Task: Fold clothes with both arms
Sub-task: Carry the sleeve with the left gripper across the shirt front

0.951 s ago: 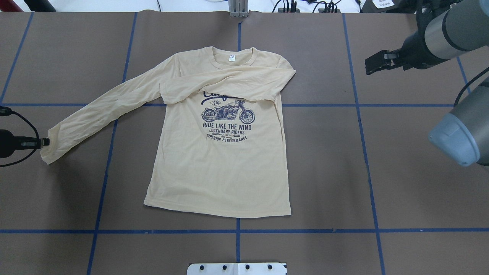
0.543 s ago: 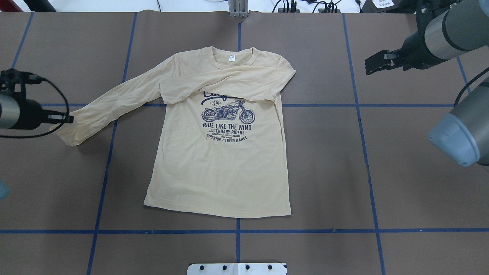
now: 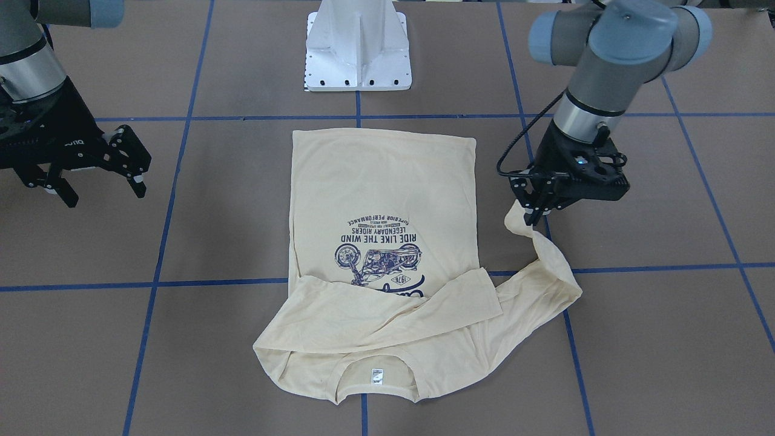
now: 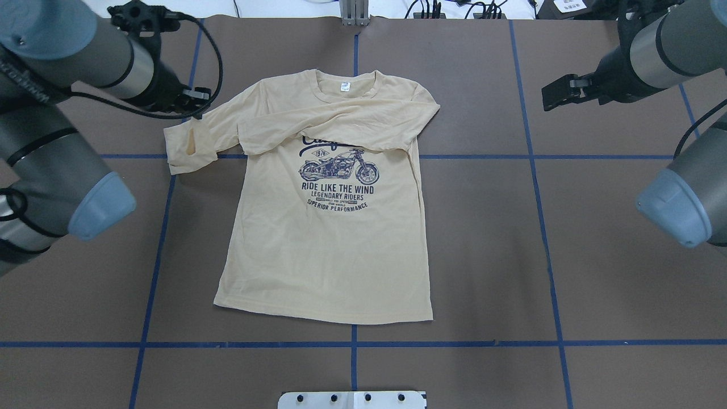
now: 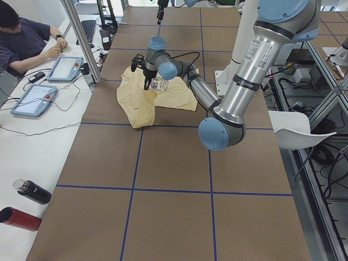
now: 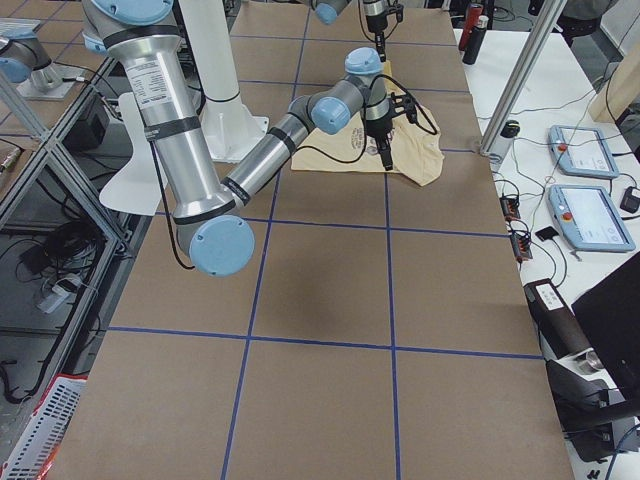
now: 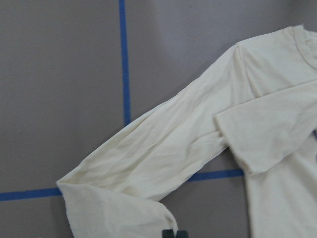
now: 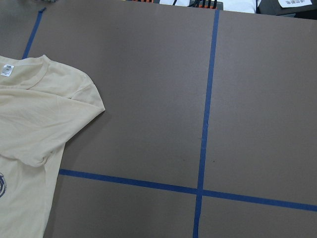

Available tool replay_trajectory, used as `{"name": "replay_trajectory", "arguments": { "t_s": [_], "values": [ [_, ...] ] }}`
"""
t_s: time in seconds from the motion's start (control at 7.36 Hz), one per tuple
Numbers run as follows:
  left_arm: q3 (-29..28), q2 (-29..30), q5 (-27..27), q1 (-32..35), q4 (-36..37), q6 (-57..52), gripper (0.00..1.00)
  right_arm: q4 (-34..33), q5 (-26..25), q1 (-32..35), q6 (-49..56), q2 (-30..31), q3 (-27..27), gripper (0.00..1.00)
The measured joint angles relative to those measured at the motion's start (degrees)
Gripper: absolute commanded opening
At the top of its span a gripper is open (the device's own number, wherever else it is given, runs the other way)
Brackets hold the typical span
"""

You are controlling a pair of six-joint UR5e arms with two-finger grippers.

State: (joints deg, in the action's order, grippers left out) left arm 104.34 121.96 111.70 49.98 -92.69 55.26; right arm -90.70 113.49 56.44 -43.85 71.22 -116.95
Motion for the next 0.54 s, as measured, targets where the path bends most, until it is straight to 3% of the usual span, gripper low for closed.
{"name": "replay_trajectory", "arguments": {
  "t_s": [0.14, 0.54],
  "values": [
    [-3.91, 7.08, 0.01, -0.22, 3.56, 2.56, 0.0, 0.0, -0.04, 0.0, -0.13, -0.06, 0.03, 1.0],
    [-24.95, 27.44, -0.27, -1.13, 5.47, 7.89, 0.0, 0.0, -0.19, -0.01, -0.37, -0.09, 0.12, 1.0]
  ]
}}
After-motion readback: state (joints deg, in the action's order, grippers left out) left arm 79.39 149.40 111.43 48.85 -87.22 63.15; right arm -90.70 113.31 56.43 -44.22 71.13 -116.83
